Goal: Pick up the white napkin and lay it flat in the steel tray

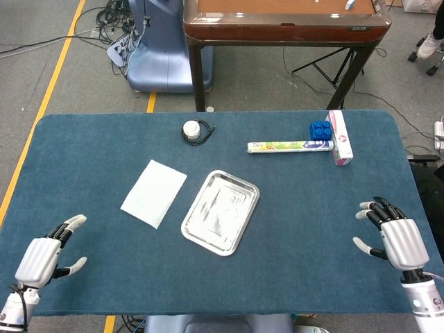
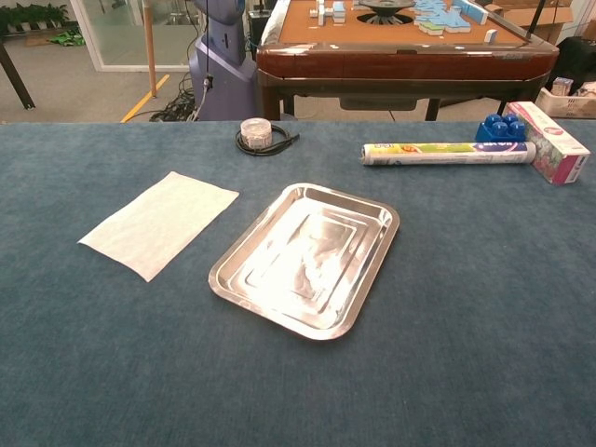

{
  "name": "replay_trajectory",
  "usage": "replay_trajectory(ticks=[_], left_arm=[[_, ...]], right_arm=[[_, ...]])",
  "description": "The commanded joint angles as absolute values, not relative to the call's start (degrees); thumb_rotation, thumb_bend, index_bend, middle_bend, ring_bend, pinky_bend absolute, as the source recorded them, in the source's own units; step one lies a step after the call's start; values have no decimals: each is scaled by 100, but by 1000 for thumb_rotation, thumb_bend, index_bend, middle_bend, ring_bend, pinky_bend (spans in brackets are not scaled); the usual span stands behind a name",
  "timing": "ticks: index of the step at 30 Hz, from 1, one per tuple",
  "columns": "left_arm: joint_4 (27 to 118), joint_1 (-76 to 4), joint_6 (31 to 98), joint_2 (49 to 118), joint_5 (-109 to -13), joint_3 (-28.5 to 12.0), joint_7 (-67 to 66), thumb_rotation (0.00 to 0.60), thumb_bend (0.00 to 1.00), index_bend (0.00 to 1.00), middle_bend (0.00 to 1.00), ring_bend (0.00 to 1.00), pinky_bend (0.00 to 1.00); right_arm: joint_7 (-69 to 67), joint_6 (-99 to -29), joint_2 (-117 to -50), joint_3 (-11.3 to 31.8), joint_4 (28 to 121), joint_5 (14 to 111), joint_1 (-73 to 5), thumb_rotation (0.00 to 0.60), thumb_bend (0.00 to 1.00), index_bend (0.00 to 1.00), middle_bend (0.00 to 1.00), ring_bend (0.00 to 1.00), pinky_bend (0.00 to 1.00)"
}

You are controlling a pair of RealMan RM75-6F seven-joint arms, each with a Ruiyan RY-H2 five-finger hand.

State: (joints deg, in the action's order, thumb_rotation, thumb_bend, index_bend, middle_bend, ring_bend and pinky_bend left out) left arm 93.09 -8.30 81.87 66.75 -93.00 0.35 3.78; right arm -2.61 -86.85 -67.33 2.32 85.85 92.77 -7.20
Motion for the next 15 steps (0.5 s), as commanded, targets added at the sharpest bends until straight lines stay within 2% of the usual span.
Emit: replay_trajectory(ticks=[1,5,10,12,15], left_arm=[[9257,-990,8062,6749,-9465,35,276,600,204,165,310,358,623],[9238,-1227,7808,6840,-9596,34,219,600,204,169,544,546,794],[9127,-1537,7558,7025,-9753,-11,187,600,183,204,838,775,938],[9058,-1640,7507,7106,-9810,-32,219,600,163,222,916,842,984],[8939,-1800,7425,7240,-9886,-60,249,600,144,248,990,914,1000]], right_arm=[[-265,-8677,-6731,235,8586,9266,-724,600,170,418,316,171,348],[-310,-8680,-6704,229,8593,9263,-718,600,170,418,320,175,474],[-395,-8765,-6675,229,8596,9262,-672,600,170,418,322,178,498],[-423,-8801,-6670,232,8594,9263,-655,600,170,418,322,178,498],[-439,-8833,-6671,237,8587,9261,-639,600,170,418,324,179,498]])
